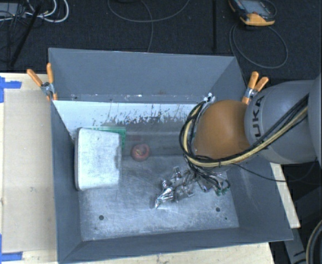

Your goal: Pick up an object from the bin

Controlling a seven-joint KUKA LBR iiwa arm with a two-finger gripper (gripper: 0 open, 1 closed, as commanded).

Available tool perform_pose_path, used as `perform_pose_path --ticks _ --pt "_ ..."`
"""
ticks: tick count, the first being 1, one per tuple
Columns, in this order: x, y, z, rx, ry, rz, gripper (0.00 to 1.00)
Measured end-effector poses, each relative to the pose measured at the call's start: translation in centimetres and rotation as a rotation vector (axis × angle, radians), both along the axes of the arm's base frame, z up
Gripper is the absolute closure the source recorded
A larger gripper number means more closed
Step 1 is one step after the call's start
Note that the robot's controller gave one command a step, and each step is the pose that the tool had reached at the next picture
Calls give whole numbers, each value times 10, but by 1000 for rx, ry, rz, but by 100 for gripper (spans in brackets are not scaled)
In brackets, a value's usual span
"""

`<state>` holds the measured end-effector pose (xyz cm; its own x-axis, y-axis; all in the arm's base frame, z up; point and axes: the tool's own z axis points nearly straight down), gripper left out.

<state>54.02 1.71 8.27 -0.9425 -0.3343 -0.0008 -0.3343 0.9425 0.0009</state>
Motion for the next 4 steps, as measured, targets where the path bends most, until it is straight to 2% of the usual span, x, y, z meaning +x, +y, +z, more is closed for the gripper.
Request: perform_pose_path --ticks 1,2,4 --pt "0 0 4 0 0 -3 100" --pt "1 1 43 -1 -2 -6 100" --pt "3 3 91 -1 -2 -11 100"
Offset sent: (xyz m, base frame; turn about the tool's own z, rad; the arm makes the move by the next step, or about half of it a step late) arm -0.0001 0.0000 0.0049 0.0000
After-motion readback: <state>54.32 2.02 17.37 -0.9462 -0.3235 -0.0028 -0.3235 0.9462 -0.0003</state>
